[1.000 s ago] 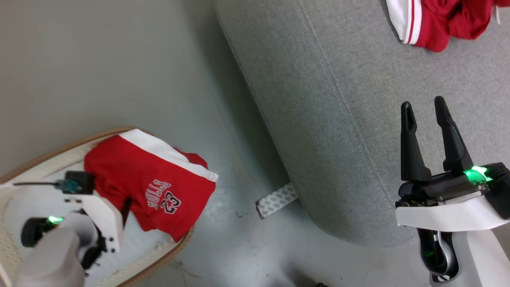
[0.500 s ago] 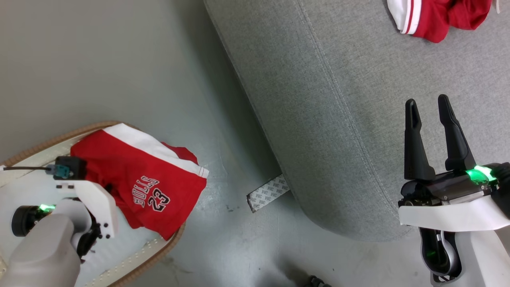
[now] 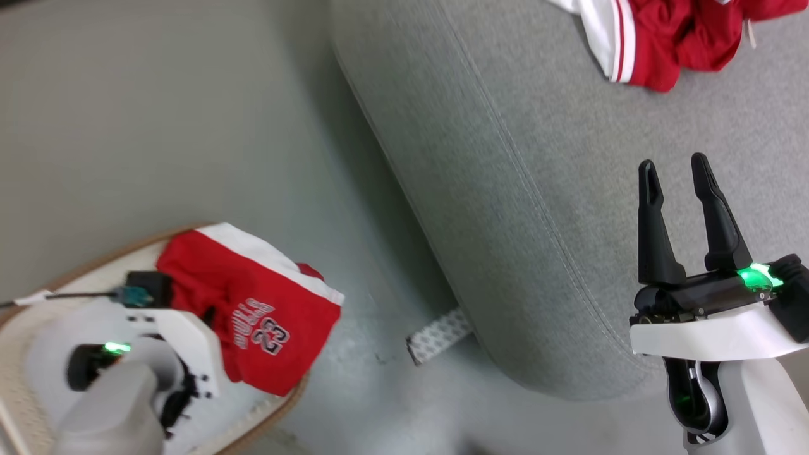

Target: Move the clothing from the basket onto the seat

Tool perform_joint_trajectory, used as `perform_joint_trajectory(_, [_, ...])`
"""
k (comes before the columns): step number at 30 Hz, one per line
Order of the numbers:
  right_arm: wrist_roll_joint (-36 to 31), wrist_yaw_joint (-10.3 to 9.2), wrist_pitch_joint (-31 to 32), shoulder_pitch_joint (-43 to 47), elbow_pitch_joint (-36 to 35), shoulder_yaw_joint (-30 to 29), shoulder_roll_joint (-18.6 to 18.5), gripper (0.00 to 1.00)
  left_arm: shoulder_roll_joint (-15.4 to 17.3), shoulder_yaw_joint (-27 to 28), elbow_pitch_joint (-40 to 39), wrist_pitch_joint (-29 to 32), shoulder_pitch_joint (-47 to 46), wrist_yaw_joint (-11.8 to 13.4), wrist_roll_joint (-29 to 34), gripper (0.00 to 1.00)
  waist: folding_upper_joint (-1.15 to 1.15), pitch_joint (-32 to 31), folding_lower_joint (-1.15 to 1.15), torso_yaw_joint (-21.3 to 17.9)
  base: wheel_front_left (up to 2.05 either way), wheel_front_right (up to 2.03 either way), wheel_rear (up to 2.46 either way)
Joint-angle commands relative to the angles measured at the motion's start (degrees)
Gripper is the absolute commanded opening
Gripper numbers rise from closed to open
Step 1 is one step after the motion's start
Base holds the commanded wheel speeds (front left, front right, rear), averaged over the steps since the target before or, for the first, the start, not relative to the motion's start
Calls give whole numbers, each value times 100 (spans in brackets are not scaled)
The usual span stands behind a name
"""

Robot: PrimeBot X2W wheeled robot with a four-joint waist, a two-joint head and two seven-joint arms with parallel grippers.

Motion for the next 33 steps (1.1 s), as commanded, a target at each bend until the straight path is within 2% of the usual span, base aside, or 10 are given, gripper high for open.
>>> perform_joint_trajectory(1, [-142,-13,-18,51,78,-65,-1,100,-93,-102,-87,-169,137,9,-149,0,0,-431,0,273,0,0,0])
perform_joint_trajectory(10, [-527,-13,-18,235,329,-138,-101,100,-443,-637,-430,-836,483,8,-464,0,0,-1472,0,921,0,0,0])
perform_joint_trajectory(21, [-375,-13,-18,556,732,122,-400,100,-748,-1070,-699,-1319,738,8,-721,0,0,-2622,0,1624,0,0,0])
perform_joint_trajectory(28, [-237,-13,-18,750,876,243,-483,100,-733,-1112,-1103,-1393,702,8,-552,0,0,-3073,0,1950,0,0,0])
perform_joint_trajectory(33, [-135,-13,-18,916,943,357,-497,100,-627,-724,-1840,-1395,645,43,-138,0,0,-3358,0,2189,0,0,0])
